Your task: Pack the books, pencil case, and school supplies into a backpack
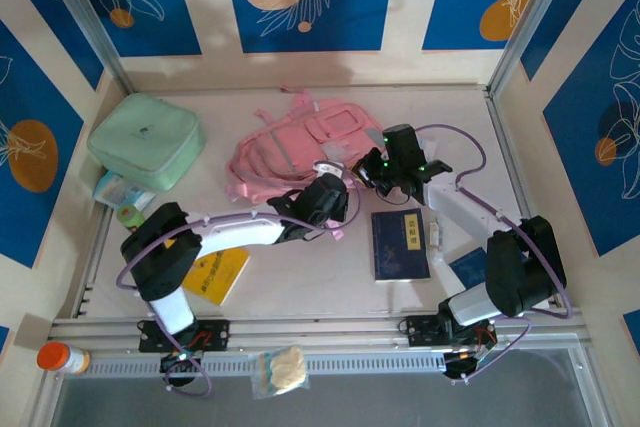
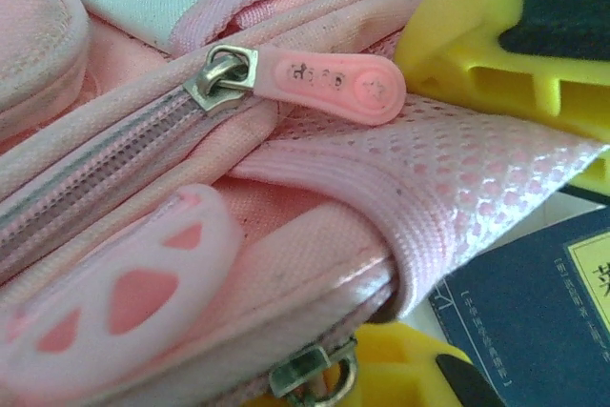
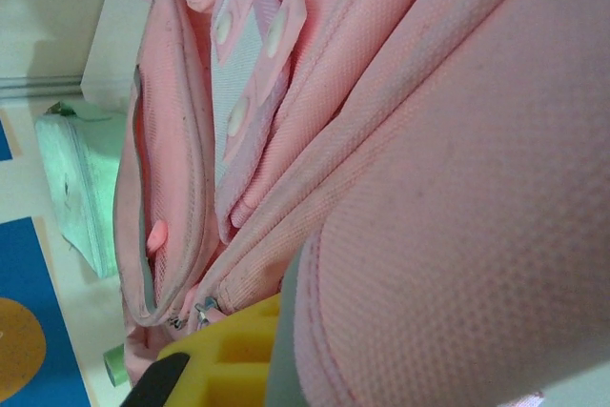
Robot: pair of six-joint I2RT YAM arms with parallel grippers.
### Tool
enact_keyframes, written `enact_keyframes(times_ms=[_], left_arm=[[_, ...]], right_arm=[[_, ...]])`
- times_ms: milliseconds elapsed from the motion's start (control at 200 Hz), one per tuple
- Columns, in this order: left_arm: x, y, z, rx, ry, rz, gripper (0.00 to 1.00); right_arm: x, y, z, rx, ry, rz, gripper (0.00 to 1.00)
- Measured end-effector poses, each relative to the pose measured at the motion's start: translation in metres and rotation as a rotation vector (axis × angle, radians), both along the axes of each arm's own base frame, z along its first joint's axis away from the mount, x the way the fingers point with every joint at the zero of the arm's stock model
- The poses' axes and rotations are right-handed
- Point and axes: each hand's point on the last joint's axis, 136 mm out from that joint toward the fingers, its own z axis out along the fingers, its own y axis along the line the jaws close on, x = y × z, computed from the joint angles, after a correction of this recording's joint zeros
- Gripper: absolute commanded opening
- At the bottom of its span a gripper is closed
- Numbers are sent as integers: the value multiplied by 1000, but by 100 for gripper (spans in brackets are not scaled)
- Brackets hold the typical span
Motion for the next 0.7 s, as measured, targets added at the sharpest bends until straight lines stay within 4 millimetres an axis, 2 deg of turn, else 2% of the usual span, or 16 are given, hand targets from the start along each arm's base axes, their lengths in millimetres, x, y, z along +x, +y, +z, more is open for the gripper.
enact_keyframes(times_ms=[360,700], left_arm=[[-13,34,18,-44,7,-47,0],[-27,50,16,-9,27,-106,0]], right_arm=[[7,1,19,41,-40,102,0],[14,-10,14,51,-10,121,0]])
